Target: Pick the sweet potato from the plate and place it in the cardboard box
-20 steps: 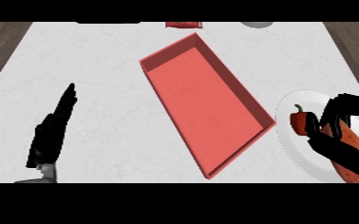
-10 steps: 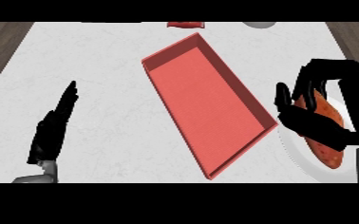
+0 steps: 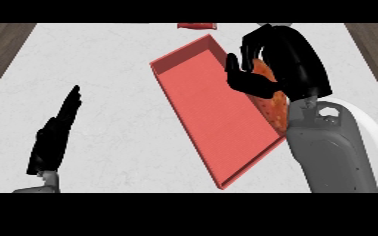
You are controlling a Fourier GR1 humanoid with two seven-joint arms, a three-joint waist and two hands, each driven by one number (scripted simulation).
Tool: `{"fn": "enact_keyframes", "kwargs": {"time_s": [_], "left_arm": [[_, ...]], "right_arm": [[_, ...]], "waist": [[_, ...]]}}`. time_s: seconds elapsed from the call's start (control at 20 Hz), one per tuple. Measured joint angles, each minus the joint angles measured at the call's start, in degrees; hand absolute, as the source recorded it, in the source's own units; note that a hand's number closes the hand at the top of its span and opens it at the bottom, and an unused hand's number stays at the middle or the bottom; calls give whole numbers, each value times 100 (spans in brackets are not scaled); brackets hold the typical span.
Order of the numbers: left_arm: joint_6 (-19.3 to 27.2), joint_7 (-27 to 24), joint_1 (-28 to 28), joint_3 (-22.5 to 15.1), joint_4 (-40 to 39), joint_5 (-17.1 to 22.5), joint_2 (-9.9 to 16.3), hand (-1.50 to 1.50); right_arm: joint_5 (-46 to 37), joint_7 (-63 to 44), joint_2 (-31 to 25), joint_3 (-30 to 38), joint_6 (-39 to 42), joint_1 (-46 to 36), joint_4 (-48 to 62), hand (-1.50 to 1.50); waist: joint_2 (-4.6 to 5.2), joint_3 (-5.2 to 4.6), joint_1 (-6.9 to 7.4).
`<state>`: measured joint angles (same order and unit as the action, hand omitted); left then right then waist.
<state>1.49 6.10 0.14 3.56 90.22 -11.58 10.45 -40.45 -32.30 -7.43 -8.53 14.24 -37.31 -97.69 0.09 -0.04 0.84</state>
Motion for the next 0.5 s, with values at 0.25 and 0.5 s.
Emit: {"fn": "enact_keyframes", "kwargs": {"time_s": [0.25, 0.5], "left_arm": [[-18, -86, 33, 0, -31, -3, -38, 0], [-127, -106, 49, 59, 14, 52, 24, 0]], "right_arm": [[-297, 222, 345, -43, -388, -523, 1396, 150], [-435, 396, 597, -7, -904, -852, 2725, -150]], "waist": [[10, 1, 19], [14, 2, 31]]}}
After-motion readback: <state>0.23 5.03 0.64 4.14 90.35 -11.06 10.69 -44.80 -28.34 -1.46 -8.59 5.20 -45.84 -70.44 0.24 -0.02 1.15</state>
